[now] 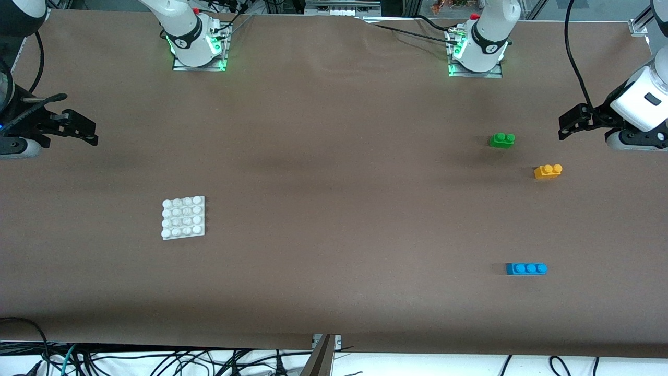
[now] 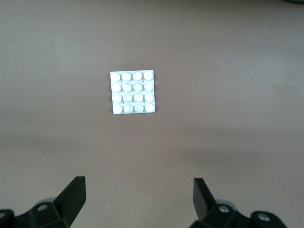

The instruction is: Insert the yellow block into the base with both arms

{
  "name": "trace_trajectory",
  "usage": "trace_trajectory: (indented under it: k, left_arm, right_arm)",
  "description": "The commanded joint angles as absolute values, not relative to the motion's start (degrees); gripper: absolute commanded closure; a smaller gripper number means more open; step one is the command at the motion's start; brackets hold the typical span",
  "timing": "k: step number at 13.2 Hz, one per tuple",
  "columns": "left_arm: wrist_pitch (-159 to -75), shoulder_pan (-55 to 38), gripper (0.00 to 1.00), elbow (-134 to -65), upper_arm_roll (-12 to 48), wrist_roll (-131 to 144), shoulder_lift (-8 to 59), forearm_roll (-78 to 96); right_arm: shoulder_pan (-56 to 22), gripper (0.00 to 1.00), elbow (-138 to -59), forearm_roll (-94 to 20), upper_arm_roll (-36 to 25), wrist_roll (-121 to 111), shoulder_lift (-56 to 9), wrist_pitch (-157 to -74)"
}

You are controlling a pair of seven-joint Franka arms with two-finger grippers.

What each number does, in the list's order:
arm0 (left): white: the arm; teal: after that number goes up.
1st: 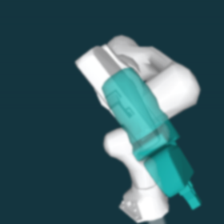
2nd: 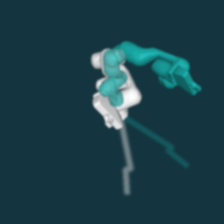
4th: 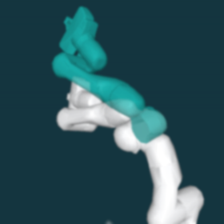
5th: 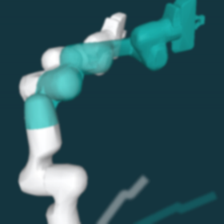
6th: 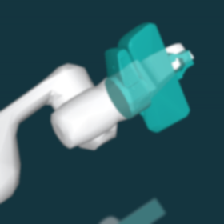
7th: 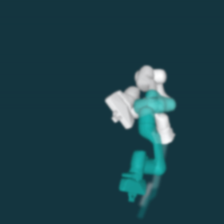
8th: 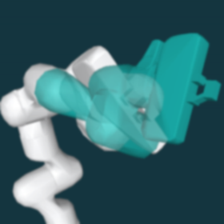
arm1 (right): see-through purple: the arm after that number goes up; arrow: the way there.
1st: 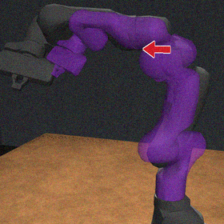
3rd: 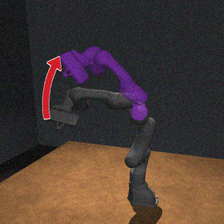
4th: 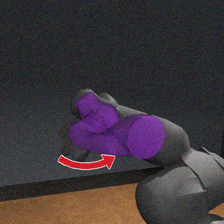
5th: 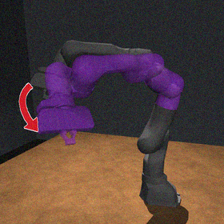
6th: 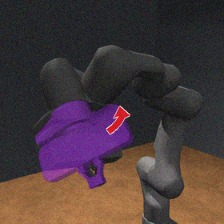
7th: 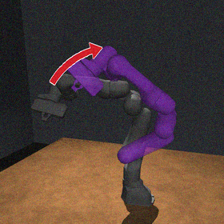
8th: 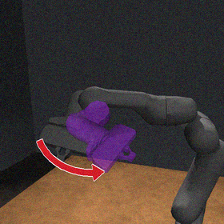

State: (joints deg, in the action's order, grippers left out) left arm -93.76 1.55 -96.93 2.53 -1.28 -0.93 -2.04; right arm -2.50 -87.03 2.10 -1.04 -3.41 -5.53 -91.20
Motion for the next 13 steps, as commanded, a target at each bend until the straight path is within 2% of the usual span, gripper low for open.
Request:
trace_trajectory:
  k: [1,13]
  left_arm:
    - [-92.99,2.02,0.0,-95.45,2.81,-0.97,-0.35,-1.32]
    - [-92.64,2.11,0.0,-95.54,2.72,-1.14,-0.35,-1.32]
  right_arm:
    - [-2.72,0.0,-85.78,2.55,-0.88,-4.83,-7.11,-89.74]
    - [-2.99,0.0,-85.69,2.37,-0.53,-4.22,-6.68,-88.15]
